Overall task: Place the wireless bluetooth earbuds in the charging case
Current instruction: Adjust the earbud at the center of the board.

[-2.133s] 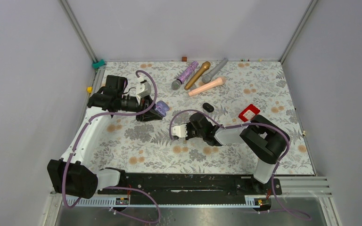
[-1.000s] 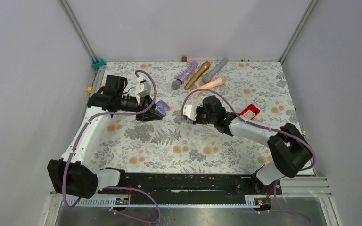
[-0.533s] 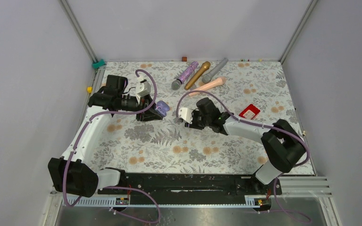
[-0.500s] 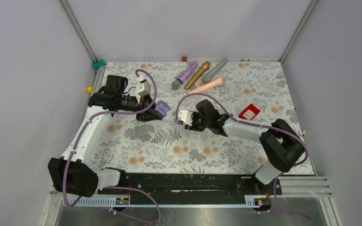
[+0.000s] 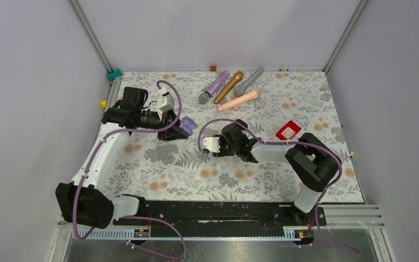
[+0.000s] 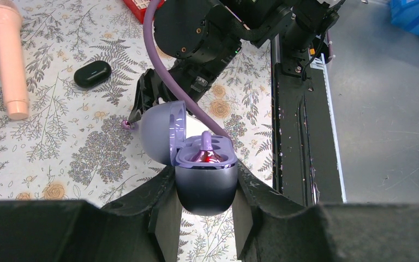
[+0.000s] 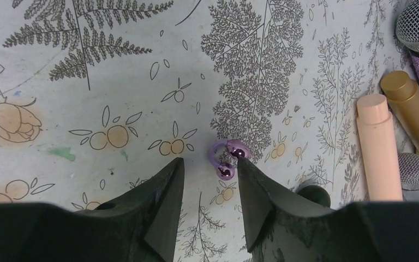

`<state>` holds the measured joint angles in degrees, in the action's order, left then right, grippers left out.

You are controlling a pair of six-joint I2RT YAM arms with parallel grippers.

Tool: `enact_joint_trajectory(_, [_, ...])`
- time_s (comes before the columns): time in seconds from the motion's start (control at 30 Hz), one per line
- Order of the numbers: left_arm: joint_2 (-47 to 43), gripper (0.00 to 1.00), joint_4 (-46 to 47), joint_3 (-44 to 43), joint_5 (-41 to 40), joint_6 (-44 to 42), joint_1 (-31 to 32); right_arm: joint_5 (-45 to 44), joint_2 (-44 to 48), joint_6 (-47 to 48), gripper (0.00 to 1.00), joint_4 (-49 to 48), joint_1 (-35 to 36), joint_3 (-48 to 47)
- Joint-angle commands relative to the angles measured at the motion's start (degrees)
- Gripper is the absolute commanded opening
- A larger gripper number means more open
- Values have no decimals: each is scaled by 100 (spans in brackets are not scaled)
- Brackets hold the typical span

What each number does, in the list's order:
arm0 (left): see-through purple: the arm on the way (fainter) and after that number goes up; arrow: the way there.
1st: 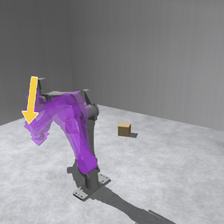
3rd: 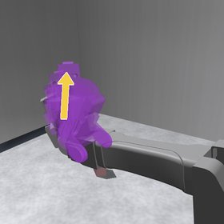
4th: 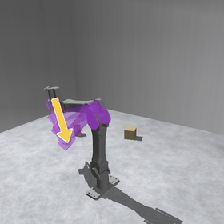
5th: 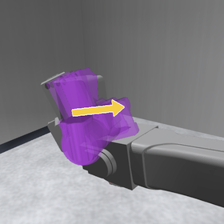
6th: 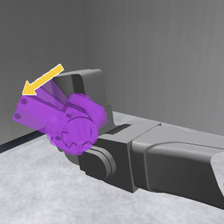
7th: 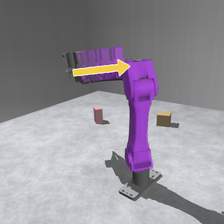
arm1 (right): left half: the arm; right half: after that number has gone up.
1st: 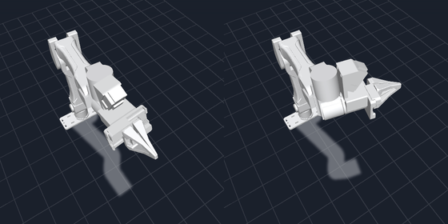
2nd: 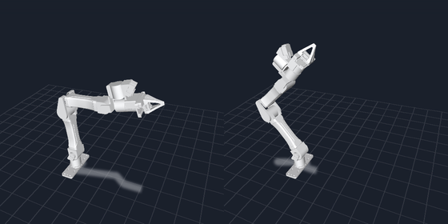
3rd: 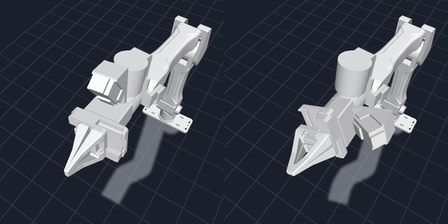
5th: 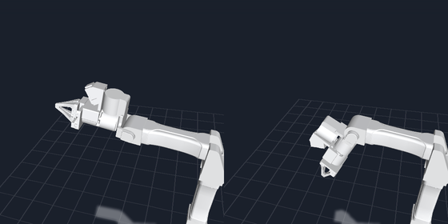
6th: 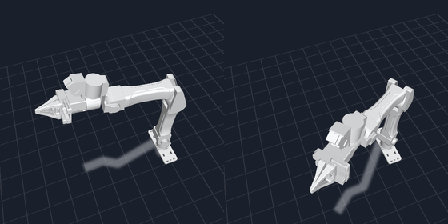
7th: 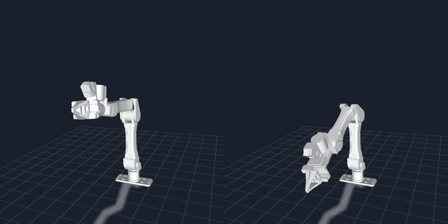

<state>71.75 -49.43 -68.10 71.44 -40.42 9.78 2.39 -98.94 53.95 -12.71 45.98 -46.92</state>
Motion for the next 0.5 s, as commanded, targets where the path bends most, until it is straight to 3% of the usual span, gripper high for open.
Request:
enact_joint_trajectory(0.0, [-120, 0, 158, -40, 265, -36, -29, -104, -98, 233, 48, 15, 60, -316])
enact_joint_trajectory(0.47, [-154, 0, 153, -29, 251, -47, -45, -212, -340, 220, 45, 630, 69, -779])
